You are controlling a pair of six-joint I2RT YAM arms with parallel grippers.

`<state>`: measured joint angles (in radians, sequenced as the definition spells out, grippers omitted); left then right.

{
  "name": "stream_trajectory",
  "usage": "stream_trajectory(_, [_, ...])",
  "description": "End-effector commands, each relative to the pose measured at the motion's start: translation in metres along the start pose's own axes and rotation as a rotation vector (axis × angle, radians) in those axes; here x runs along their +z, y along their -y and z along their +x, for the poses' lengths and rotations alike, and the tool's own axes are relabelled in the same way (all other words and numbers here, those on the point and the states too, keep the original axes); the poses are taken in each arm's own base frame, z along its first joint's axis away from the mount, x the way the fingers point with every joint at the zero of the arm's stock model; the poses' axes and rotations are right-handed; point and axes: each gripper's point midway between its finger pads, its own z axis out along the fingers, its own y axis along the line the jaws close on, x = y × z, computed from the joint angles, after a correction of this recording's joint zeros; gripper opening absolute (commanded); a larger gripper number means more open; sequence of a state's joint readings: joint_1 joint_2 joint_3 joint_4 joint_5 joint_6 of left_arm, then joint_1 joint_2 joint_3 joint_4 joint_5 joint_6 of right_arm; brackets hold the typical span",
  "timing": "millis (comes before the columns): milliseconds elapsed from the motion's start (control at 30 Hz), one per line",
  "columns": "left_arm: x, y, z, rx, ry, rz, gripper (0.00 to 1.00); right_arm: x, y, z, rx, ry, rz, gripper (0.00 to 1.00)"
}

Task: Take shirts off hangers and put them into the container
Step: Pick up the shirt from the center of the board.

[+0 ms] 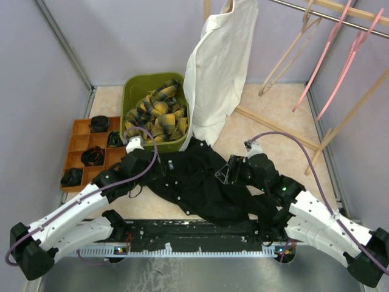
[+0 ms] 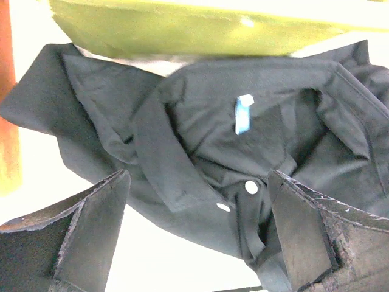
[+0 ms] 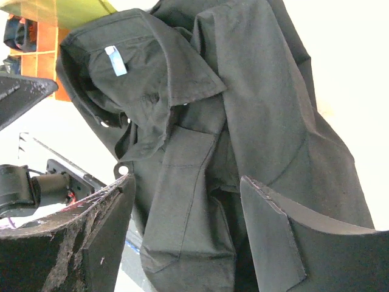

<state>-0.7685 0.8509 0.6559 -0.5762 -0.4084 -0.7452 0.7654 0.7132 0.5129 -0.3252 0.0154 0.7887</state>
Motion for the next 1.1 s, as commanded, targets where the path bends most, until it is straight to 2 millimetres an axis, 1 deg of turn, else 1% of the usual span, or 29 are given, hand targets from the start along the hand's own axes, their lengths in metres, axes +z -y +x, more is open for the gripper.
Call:
stream_trajectory(0, [0.018,-0.019,-0.003,-0.043,0.009,-0.06,0.99,0.002,-0.006,-0.007,0.0,0.02,-0.001,0.71])
stream_trajectory(67, [0.03,-0.019,-0.004,-0.06,-0.019,-0.037,0.99,0.006,-0.003,-0.002,0.0,-0.002,-0.001,0.72])
stream_trajectory(100, [0.036,-0.019,-0.001,-0.063,-0.038,-0.024,0.99,0.009,-0.002,0.001,0.001,-0.015,0.002,0.72])
stream_trajectory(167, [0.046,-0.021,0.007,-0.069,-0.083,-0.031,0.99,0.014,0.003,0.007,0.008,-0.041,0.025,0.72])
stream_trajectory(233, [0.052,-0.017,0.018,-0.051,-0.139,-0.014,0.99,0.021,0.012,0.016,0.015,-0.071,0.063,0.72])
stream_trajectory(267, [0.054,-0.01,0.024,-0.031,-0.179,0.025,0.93,0.024,0.016,0.021,0.021,-0.09,0.081,0.72])
stream_trajectory(333, [0.057,0.005,0.037,-0.012,-0.252,0.107,0.75,0.031,0.023,0.033,0.028,-0.142,0.105,0.72])
stream_trajectory(367, [0.057,0.012,0.044,-0.009,-0.283,0.149,0.64,0.034,0.024,0.039,0.03,-0.173,0.107,0.72])
stream_trajectory(433, [0.059,0.022,0.054,-0.009,-0.325,0.211,0.39,0.04,0.025,0.05,0.033,-0.227,0.106,0.71])
stream_trajectory(500, [0.057,0.031,0.059,-0.003,-0.342,0.262,0.17,0.045,0.028,0.057,0.039,-0.262,0.121,0.69])
stream_trajectory(533, [0.054,0.039,0.059,0.004,-0.344,0.295,0.1,0.048,0.029,0.06,0.042,-0.278,0.128,0.65])
stream_trajectory(567, [0.049,0.051,0.057,0.019,-0.33,0.344,0.06,0.05,0.03,0.063,0.042,-0.287,0.127,0.62])
stream_trajectory(633, [0.034,0.081,0.059,0.07,-0.312,0.466,0.0,0.056,0.029,0.068,0.053,-0.299,0.107,0.53])
stream_trajectory(733, [0.011,0.123,0.063,0.13,-0.308,0.632,0.0,0.065,0.024,0.072,0.073,-0.313,0.077,0.45])
stream_trajectory(833, [-0.004,0.144,0.082,0.198,-0.356,0.692,0.0,0.072,0.022,0.073,0.073,-0.318,0.086,0.4])
stream_trajectory(867, [-0.009,0.151,0.09,0.226,-0.374,0.713,0.01,0.073,0.021,0.072,0.069,-0.315,0.086,0.39])
stream_trajectory(900, [-0.014,0.156,0.098,0.248,-0.391,0.733,0.05,0.074,0.018,0.071,0.063,-0.31,0.078,0.38])
stream_trajectory(933, [-0.017,0.159,0.106,0.264,-0.406,0.746,0.12,0.075,0.015,0.071,0.06,-0.303,0.065,0.37])
stream_trajectory(967, [-0.019,0.161,0.112,0.271,-0.417,0.748,0.25,0.075,0.012,0.069,0.06,-0.295,0.054,0.37])
stream_trajectory(1000, [-0.017,0.16,0.117,0.268,-0.423,0.731,0.34,0.076,0.011,0.067,0.062,-0.287,0.055,0.37])
stream_trajectory(1067, [-0.012,0.157,0.122,0.253,-0.432,0.708,0.52,0.073,0.016,0.065,0.058,-0.279,0.085,0.37])
